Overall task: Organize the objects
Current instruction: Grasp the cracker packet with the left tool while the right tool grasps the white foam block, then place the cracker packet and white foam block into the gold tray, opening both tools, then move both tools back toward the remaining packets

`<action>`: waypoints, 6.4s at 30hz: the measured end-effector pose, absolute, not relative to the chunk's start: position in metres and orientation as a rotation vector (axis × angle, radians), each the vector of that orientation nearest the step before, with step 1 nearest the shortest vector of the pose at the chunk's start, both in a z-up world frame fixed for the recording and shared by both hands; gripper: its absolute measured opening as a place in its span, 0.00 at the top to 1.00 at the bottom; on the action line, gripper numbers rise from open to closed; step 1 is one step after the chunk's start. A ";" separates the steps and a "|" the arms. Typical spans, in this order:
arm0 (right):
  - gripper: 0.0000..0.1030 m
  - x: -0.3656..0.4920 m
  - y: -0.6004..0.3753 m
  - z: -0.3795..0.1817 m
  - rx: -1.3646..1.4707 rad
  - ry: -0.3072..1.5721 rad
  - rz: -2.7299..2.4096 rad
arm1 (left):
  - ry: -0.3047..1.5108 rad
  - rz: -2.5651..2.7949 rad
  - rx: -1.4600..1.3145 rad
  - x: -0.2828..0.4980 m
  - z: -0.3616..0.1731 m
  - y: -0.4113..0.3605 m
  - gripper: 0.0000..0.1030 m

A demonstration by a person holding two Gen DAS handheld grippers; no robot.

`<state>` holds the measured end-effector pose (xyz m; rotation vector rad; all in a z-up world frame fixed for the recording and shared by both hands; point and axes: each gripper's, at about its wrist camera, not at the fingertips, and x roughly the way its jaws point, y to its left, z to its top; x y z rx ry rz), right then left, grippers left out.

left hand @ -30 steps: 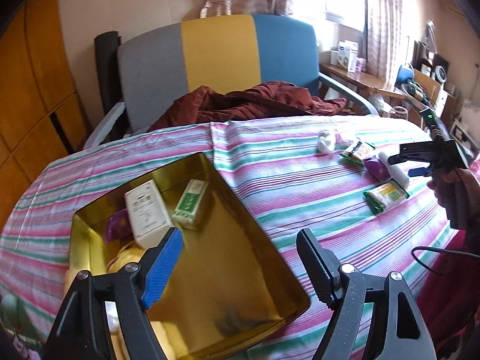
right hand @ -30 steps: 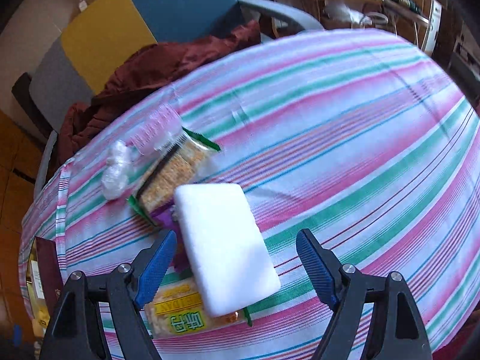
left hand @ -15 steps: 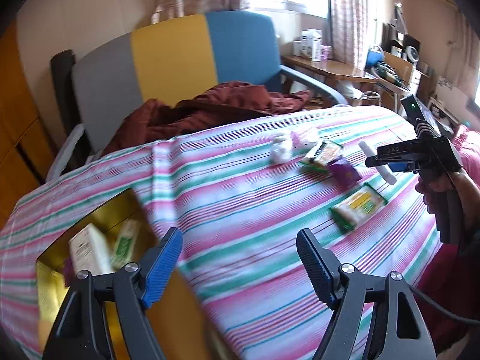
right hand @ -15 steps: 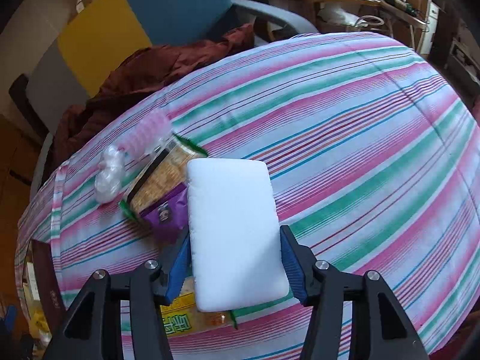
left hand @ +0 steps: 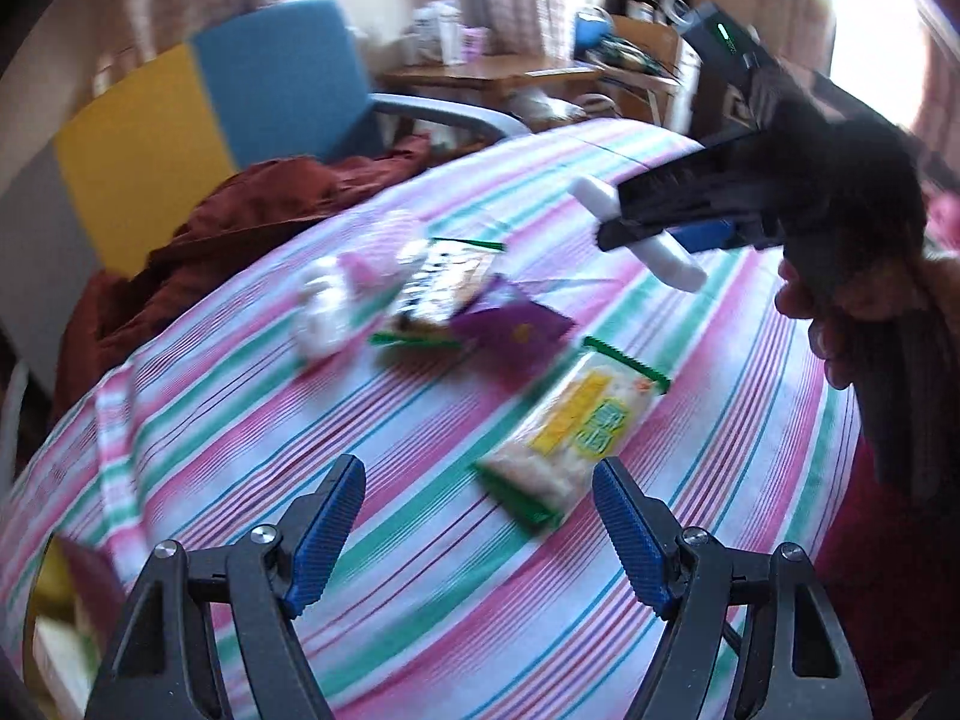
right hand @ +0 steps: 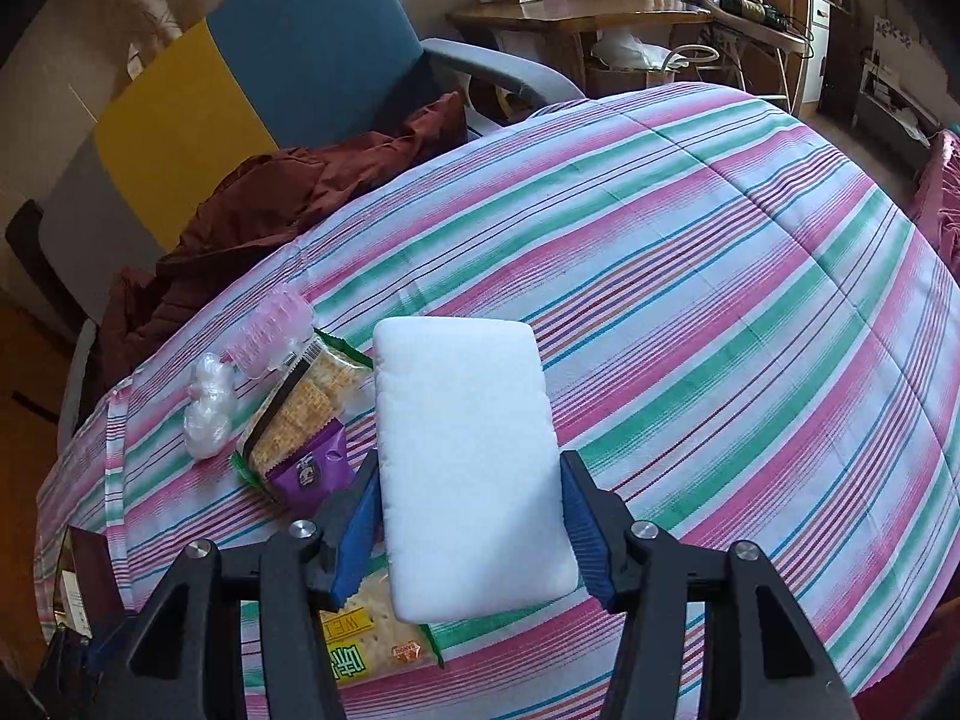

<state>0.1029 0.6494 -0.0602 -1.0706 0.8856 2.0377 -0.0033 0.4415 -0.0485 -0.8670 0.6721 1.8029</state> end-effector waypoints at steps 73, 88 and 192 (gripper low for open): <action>0.45 0.042 0.489 0.015 -1.097 0.464 2.535 | 0.032 2.452 -1.063 -0.048 0.003 0.100 0.55; 0.45 -0.018 0.282 0.001 -1.422 0.325 2.916 | -0.190 2.568 -1.162 -0.084 -0.007 0.002 0.55; 0.20 0.031 0.612 -0.060 -1.177 0.873 2.004 | 0.293 2.391 -1.057 -0.052 -0.017 0.168 0.26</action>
